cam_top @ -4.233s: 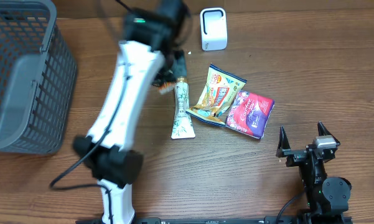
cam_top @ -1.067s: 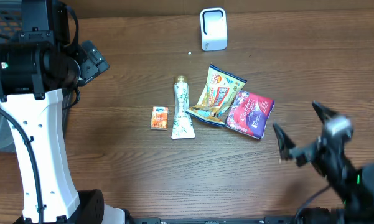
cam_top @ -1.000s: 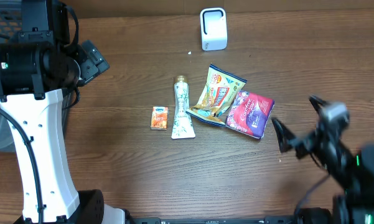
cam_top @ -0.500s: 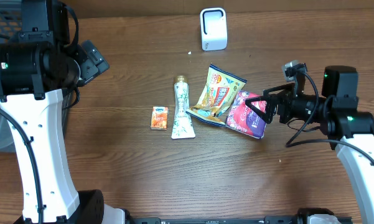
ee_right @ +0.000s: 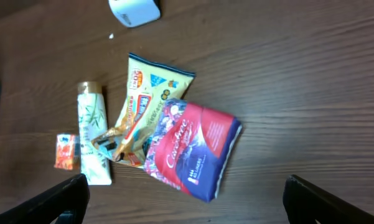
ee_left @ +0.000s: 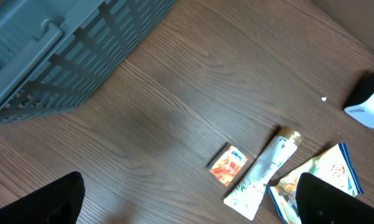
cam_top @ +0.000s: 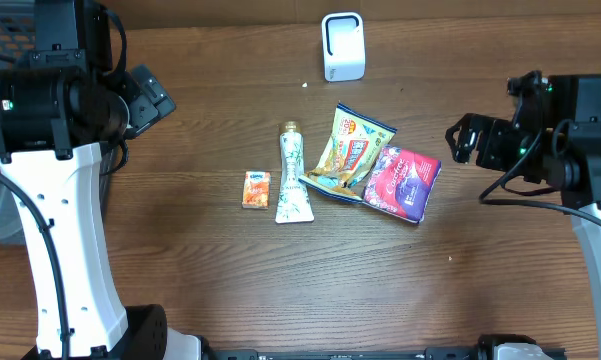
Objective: Scan the item barcode
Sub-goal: 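Raise the left arm aside and move the right gripper toward the red pack, then grasp the red Carefree pack with the right gripper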
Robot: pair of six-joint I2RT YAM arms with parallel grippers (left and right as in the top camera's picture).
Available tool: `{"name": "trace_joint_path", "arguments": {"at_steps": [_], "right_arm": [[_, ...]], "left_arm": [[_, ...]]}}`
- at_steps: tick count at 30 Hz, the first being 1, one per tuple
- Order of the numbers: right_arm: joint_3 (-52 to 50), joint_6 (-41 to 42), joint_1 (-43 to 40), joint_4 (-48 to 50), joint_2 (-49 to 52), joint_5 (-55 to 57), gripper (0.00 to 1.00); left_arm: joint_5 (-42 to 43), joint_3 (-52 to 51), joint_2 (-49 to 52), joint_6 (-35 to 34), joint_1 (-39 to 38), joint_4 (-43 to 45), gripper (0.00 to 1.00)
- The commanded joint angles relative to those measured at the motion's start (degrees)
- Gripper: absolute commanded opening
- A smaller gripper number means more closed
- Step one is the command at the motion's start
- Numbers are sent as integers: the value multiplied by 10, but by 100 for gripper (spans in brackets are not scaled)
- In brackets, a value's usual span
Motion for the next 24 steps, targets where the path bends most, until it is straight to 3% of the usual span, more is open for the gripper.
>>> {"name": "trace_joint_path", "arguments": {"at_steps": [1, 12, 20, 24], "right_arm": [[3, 10, 0, 0, 15, -29, 100], [-56, 66, -1, 49, 137, -42, 99], [-66, 65, -1, 64, 250, -73, 82], [-70, 28, 0, 71, 292, -116, 82]], "left_arm": [[2, 1, 5, 11, 0, -1, 100], [2, 1, 5, 11, 0, -1, 100], [2, 1, 5, 11, 0, -1, 100], [2, 1, 5, 11, 0, -1, 100]]}}
